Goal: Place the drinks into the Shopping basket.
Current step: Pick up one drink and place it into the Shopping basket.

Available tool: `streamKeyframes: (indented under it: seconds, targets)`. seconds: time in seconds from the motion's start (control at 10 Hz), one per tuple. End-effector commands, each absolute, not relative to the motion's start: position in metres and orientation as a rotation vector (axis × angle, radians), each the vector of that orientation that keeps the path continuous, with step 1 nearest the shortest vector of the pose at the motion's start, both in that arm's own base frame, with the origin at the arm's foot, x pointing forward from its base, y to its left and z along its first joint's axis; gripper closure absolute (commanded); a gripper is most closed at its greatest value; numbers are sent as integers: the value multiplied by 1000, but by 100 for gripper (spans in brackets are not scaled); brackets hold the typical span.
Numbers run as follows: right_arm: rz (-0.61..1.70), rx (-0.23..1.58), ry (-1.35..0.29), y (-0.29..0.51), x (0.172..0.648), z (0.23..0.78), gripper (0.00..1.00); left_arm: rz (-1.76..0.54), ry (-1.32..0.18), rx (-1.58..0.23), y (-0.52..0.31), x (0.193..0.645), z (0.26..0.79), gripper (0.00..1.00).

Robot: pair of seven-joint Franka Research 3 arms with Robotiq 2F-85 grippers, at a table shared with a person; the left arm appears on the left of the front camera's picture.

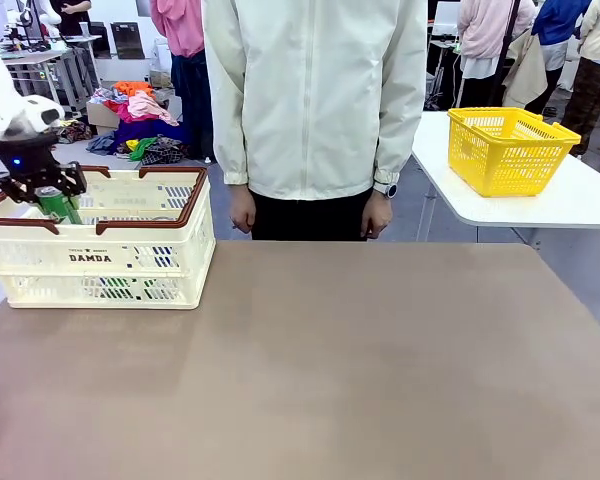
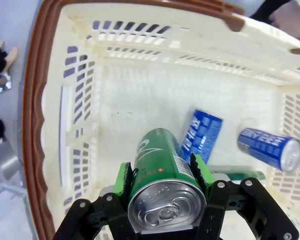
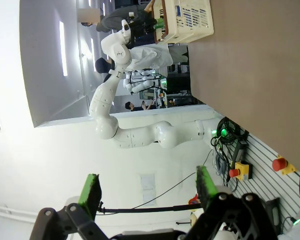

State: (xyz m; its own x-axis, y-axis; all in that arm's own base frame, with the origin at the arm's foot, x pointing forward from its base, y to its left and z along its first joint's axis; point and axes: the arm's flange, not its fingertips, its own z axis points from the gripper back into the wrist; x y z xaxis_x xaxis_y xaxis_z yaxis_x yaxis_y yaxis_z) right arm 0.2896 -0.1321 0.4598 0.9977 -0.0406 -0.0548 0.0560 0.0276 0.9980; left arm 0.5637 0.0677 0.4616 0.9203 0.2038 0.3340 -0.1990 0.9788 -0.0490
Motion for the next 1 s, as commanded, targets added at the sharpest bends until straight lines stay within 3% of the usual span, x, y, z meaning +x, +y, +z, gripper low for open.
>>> streamKeyframes:
  seconds: [0.0,0.7,0.8,0.9]
  targets:
    - [-86,1549,23,-132,289,465,0,215,-359,55,62,567,455,100]
    - [-86,1549,23,-132,289,465,0,164,-304,99,49,573,407,100]
    - [-86,1549,23,-132,289,465,0,162,-292,85,49,574,405,56]
    - [-86,1549,23,-132,289,465,0,160,-288,81,49,574,405,0]
